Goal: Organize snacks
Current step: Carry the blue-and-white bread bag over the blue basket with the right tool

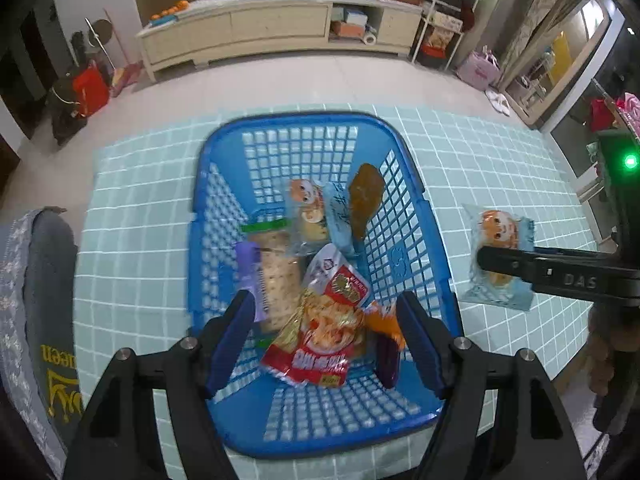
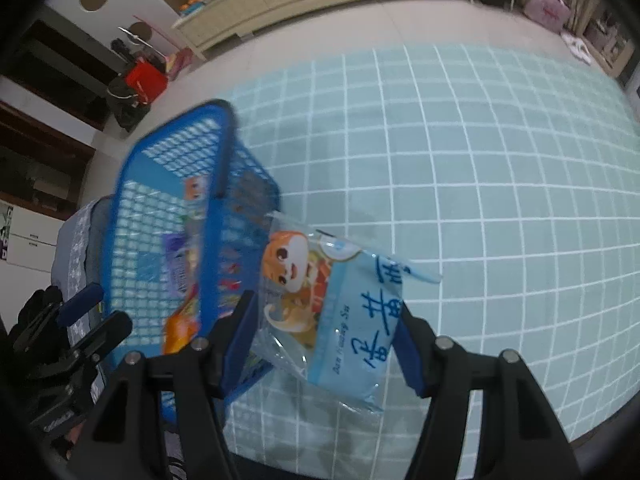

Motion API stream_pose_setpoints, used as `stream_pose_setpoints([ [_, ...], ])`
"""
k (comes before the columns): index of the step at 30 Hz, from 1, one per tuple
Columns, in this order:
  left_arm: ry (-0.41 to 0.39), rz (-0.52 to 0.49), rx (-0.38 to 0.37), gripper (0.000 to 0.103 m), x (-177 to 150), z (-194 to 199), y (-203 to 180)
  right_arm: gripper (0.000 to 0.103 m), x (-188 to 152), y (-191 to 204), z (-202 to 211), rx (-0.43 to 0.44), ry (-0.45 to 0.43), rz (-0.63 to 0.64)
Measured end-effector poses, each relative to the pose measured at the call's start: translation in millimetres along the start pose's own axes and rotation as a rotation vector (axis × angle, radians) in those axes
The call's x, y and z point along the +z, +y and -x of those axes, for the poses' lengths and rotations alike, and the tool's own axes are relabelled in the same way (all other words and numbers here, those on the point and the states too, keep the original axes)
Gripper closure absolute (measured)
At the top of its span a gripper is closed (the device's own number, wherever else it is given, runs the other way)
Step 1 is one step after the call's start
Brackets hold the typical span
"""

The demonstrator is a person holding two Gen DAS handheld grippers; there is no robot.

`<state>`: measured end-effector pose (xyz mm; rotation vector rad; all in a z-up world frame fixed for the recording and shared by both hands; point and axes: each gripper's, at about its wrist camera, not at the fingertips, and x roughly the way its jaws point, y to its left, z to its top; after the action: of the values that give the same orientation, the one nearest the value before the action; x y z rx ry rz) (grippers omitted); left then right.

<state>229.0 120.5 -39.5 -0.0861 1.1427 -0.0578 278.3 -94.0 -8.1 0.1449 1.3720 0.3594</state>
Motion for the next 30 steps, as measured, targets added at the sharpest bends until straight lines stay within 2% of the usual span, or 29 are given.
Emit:
stream_pose_setpoints([
  [7, -0.087, -0.004, 0.01, 0.032, -13, 45, 10, 0.035, -8, 39, 30, 0.006, -0.066, 0.051],
  [10, -0.105, 0.013, 0.006, 0.032, -18, 56, 21, 0.035, -12, 54, 35, 0.037, -0.069, 0.068],
  [12, -0.114, 0.024, 0.009, 0.025, -19, 59, 29, 0.035, -16, 65, 36, 0.073, -0.049, 0.072],
  [16, -0.134, 0.045, 0.017, 0.019, -20, 59, 44, 0.035, -20, 99, 36, 0.071, -0.056, 0.132],
  [21, -0.163, 0.025, 0.052, 0.001, -22, 60, 62, 0.035, -5, 128, 22, 0.061, -0.051, 0.174],
  [30, -0.155, 0.053, 0.079, 0.001, -10, 36, 97, 0.035, 19, 153, -24, 0.026, -0.012, 0.229],
])
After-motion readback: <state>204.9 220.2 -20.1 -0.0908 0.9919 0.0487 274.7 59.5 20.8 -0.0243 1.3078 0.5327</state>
